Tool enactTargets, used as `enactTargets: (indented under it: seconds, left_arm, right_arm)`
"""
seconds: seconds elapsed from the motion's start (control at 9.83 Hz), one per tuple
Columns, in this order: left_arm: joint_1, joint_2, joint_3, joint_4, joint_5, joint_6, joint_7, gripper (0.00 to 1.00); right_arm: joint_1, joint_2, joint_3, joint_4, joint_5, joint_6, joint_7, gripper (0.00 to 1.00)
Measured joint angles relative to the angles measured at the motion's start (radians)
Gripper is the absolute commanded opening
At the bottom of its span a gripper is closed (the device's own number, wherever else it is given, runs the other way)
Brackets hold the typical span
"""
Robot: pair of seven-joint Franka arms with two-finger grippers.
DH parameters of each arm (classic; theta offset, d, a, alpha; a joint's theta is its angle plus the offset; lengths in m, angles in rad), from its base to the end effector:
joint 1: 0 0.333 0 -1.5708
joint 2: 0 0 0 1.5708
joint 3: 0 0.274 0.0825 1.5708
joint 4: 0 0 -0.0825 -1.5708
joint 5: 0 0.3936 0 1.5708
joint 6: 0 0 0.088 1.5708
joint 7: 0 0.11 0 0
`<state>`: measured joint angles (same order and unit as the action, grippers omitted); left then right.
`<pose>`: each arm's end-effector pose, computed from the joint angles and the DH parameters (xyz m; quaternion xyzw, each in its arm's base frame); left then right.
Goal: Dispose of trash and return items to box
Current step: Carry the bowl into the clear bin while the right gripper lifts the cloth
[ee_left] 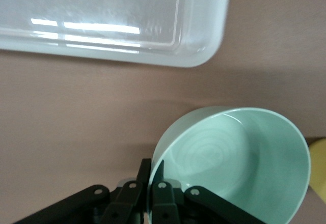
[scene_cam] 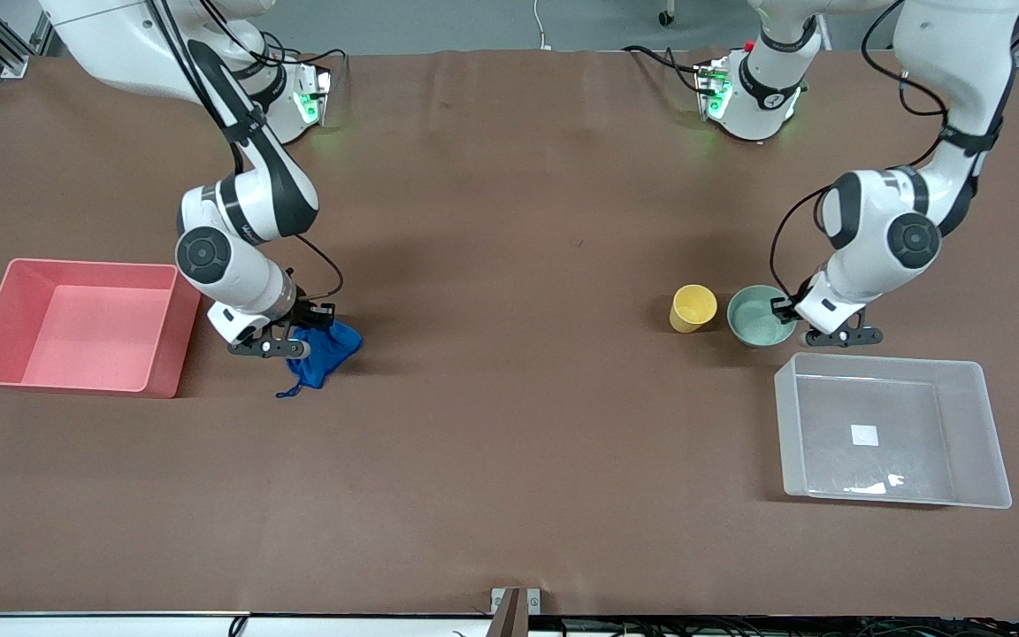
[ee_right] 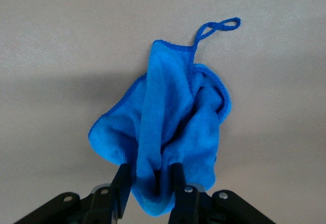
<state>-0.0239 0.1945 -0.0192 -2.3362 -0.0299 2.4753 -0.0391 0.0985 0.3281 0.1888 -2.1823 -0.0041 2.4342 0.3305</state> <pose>0.5085 -0.0222 0.1961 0.9995 0.0101 -0.0281 0.0096 0.5221 0.1581 0.1836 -0.9987 0.0238 0.0424 0.0171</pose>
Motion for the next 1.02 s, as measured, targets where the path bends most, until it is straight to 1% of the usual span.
enactTargets:
  seconds: [0.2,0.31,0.41,0.51,0.61,0.81,0.92,1.02]
  left_arm:
    - [-0.001,-0.164,0.005,0.045,0.000,-0.202,0.014,0.00]
    - [-0.002,-0.214,0.026,0.089,0.000,-0.273,0.026,0.00]
    - [-0.001,-0.220,0.056,0.153,0.000,-0.302,0.050,0.00]
    - [0.000,-0.180,0.084,0.230,0.000,-0.307,0.069,0.00]
    - [0.001,-0.104,0.100,0.319,0.000,-0.307,0.078,0.00]
    - [0.000,0.100,0.124,0.517,-0.001,-0.304,0.086,0.00]
    - [0.000,0.194,0.148,0.603,-0.029,-0.303,0.110,0.00]
    - [0.000,0.271,0.183,0.671,-0.089,-0.303,0.149,0.00]
  right_arm:
    - [0.000,0.008,-0.002,0.000,0.000,0.009,0.002,0.00]
    - [-0.001,0.009,-0.003,0.000,0.000,0.009,0.002,0.00]
    - [-0.001,0.008,-0.003,0.006,0.000,-0.013,0.004,0.00]
    - [-0.003,-0.002,-0.004,0.036,-0.001,-0.097,0.012,0.00]
    - [-0.010,-0.029,-0.007,0.109,-0.002,-0.246,0.017,0.00]
    - [-0.045,-0.124,-0.023,0.313,-0.003,-0.564,0.017,0.00]
    - [-0.056,-0.168,-0.055,0.385,-0.005,-0.664,0.002,0.00]
    - [-0.061,-0.200,-0.113,0.420,-0.009,-0.714,-0.071,0.00]
